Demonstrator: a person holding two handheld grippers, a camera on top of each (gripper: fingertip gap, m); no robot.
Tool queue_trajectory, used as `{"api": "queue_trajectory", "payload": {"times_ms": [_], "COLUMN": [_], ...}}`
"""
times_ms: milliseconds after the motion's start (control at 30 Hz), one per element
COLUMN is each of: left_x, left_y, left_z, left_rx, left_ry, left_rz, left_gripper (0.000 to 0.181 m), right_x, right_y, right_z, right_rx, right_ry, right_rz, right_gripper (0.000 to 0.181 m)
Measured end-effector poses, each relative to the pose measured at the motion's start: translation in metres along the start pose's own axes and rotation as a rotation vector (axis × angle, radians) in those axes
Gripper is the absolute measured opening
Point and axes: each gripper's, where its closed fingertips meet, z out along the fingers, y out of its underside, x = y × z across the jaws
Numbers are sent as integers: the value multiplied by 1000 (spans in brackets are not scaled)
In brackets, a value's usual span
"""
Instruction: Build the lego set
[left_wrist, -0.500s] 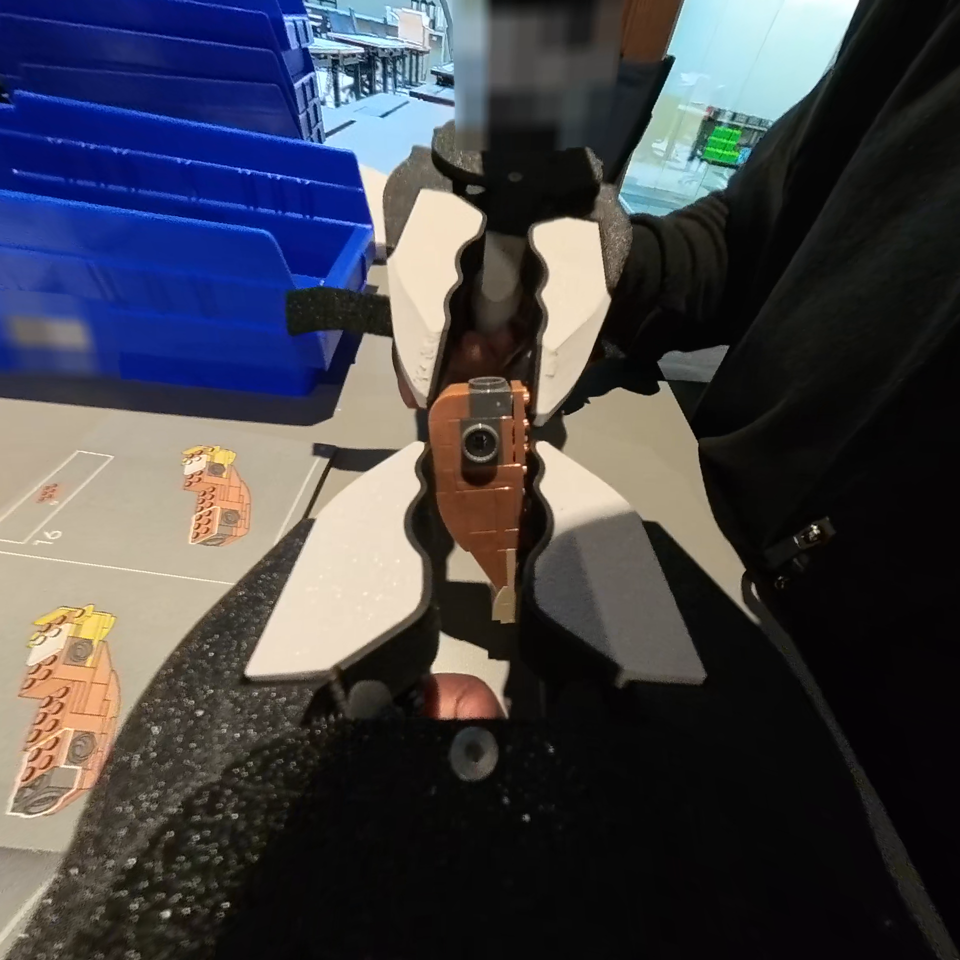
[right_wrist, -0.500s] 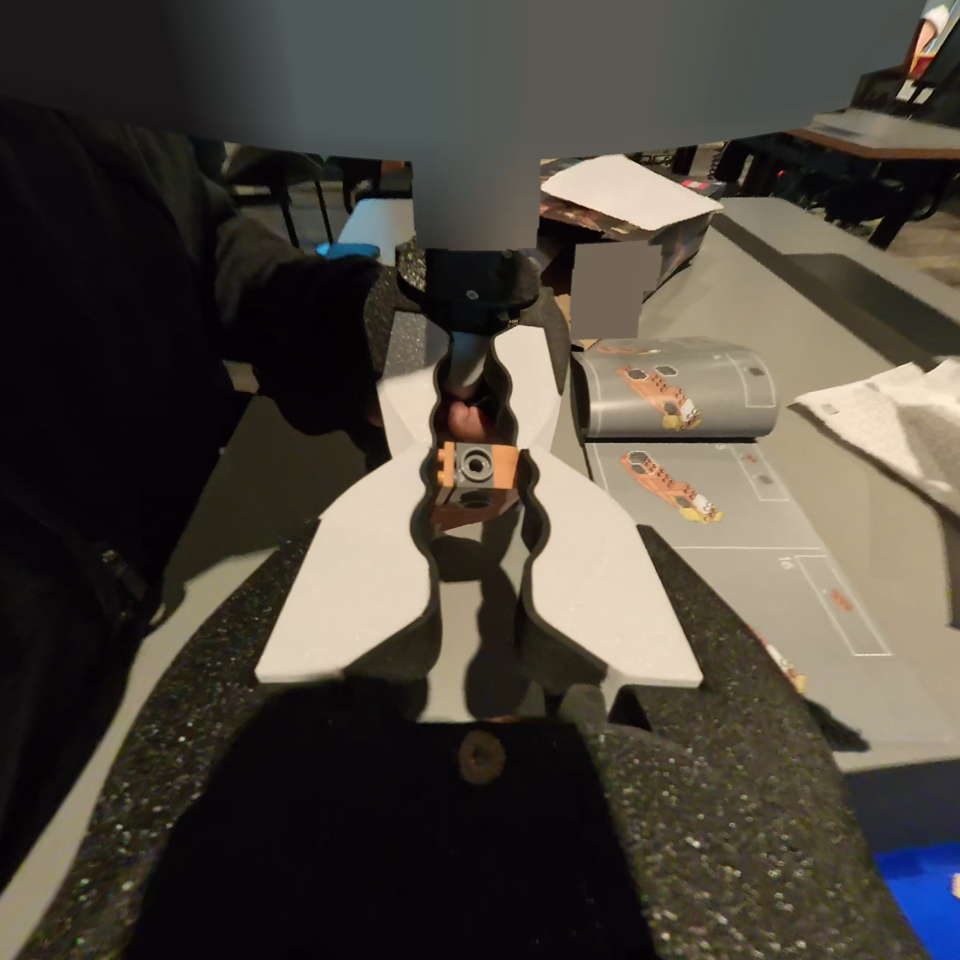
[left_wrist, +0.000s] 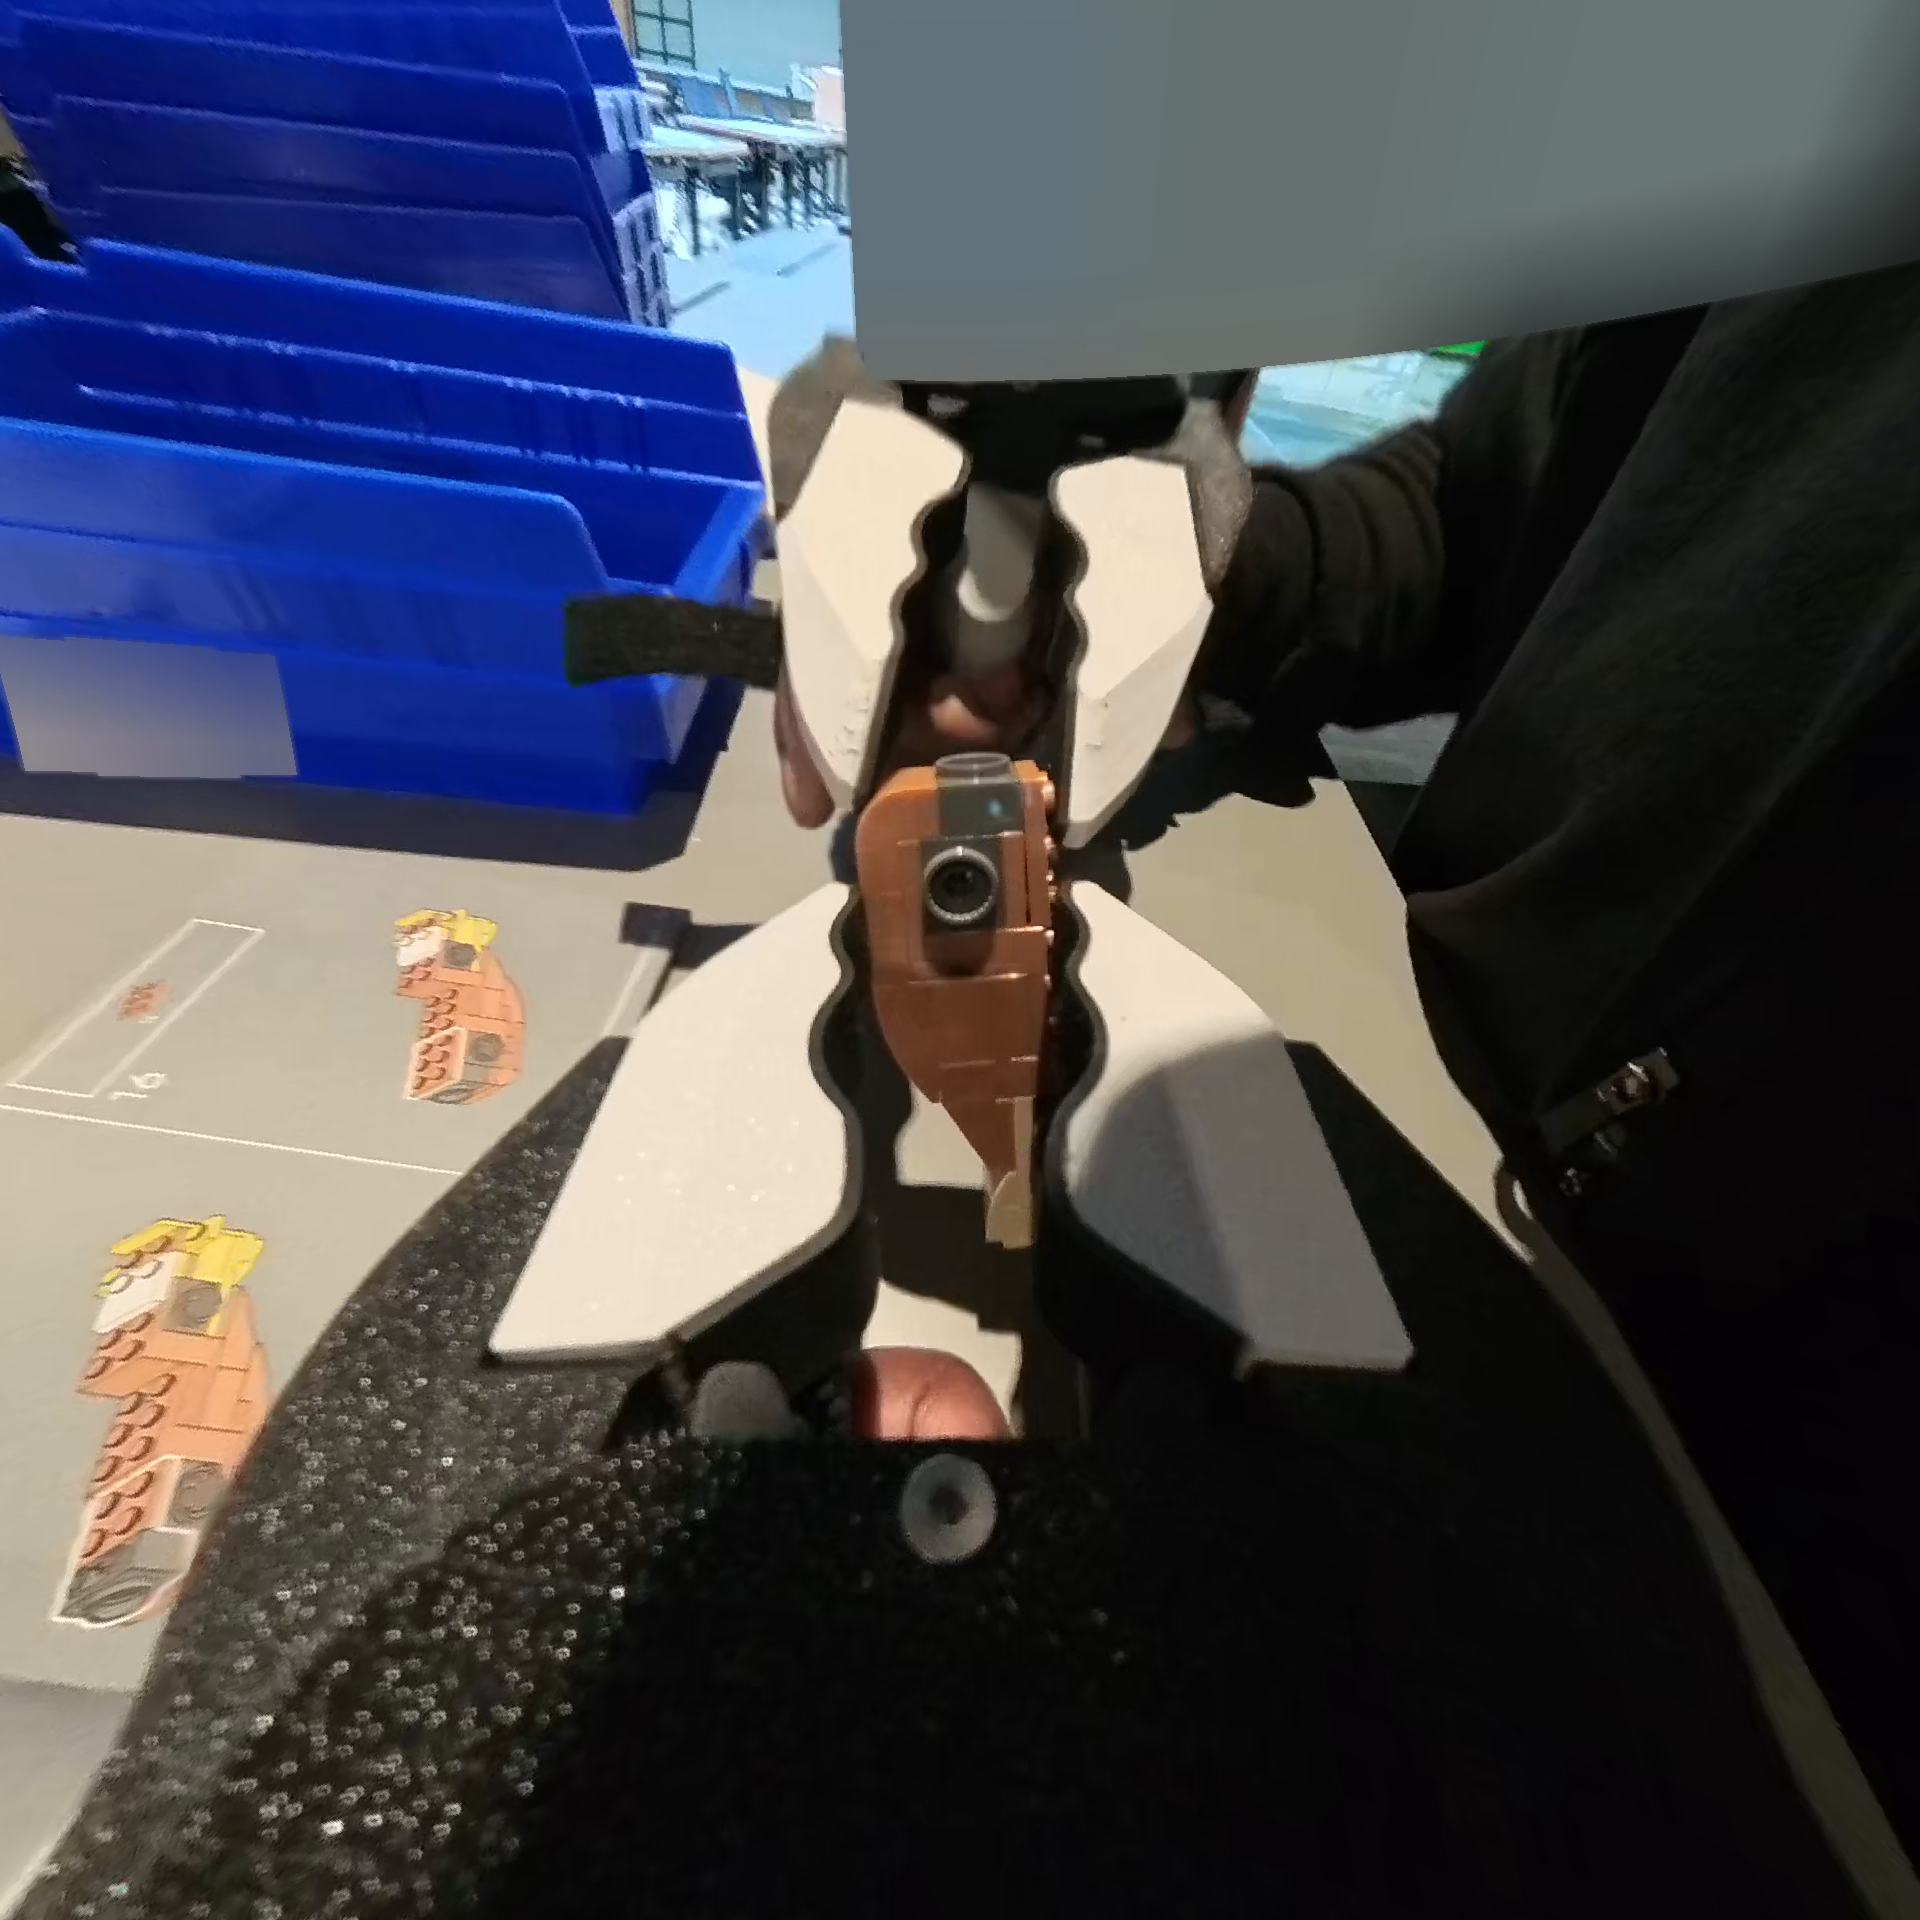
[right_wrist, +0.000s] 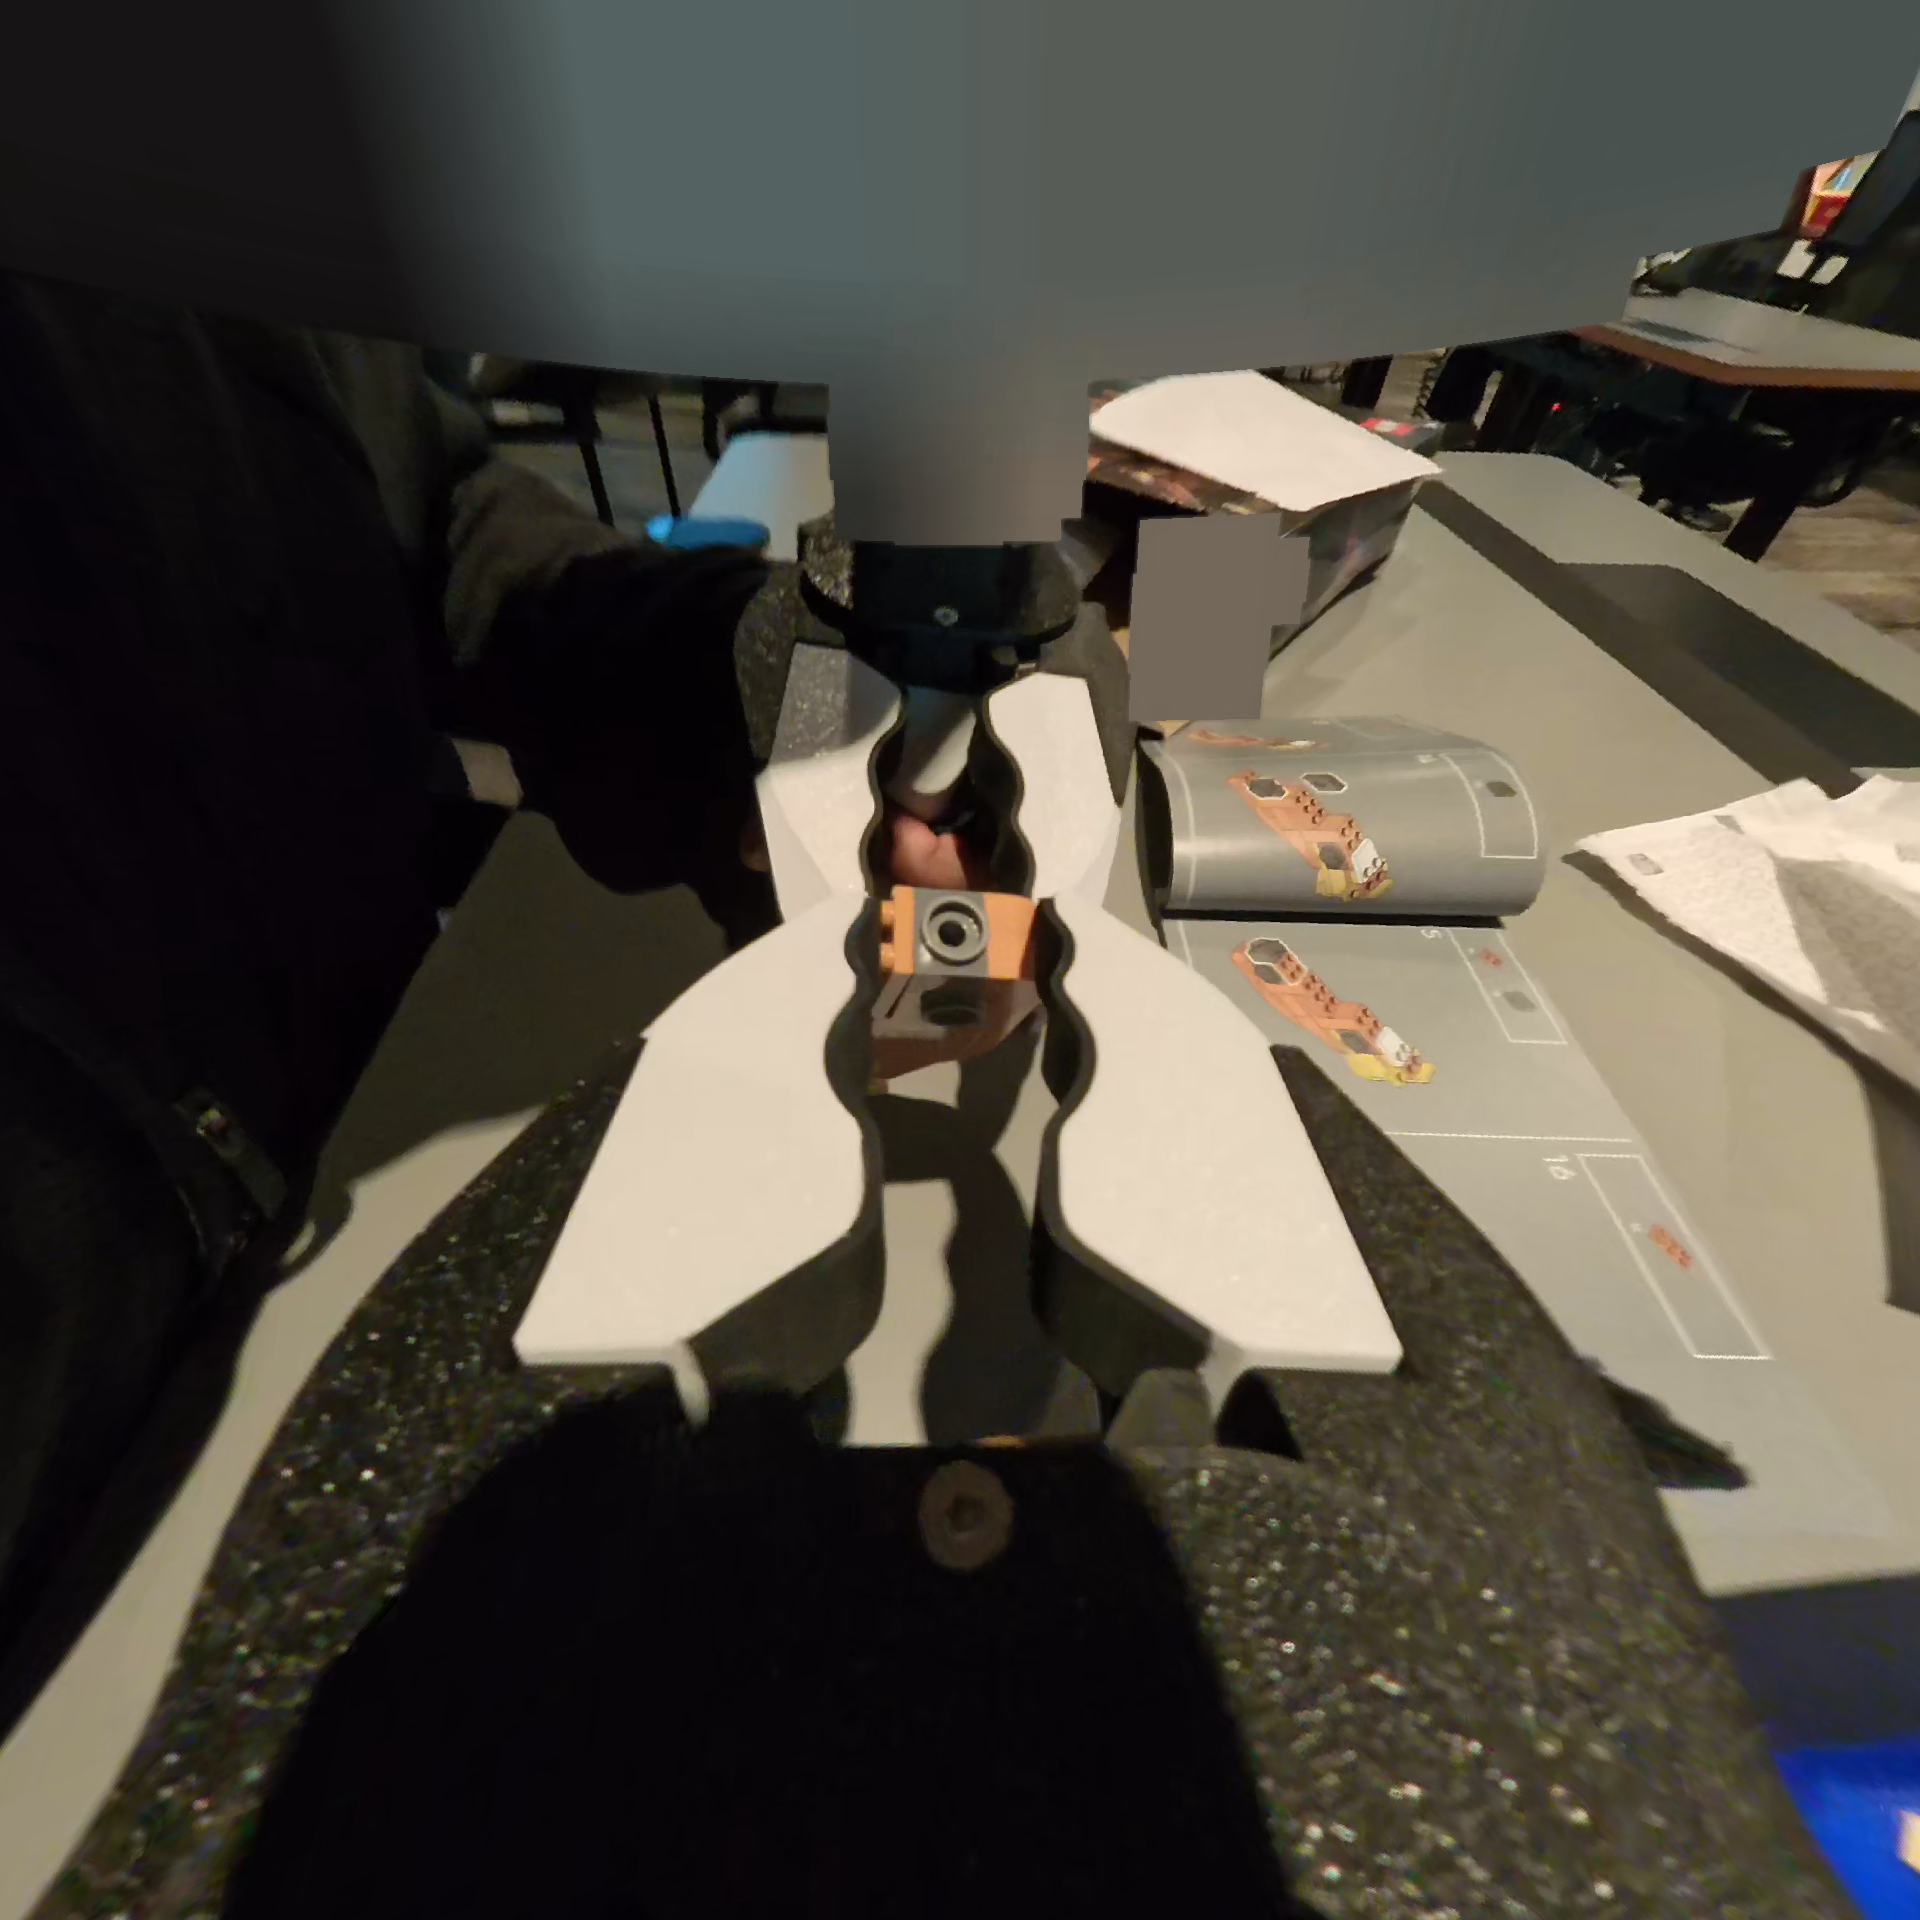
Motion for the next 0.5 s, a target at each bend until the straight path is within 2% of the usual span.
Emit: {"api": "queue_trajectory", "payload": {"times_ms": [167, 500], "left_x": [-4, -2], "left_y": [-5, -4], "left_z": [-2, -1], "left_rx": [44, 28], "left_ry": [-10, 2], "left_rz": [-28, -24], "left_gripper": [33, 33], "right_x": [7, 3], "right_y": [0, 3], "right_z": [-3, -3], "right_rx": [54, 54], "right_ry": [8, -3], "right_rz": [111, 55], "right_gripper": [38, 32]}}
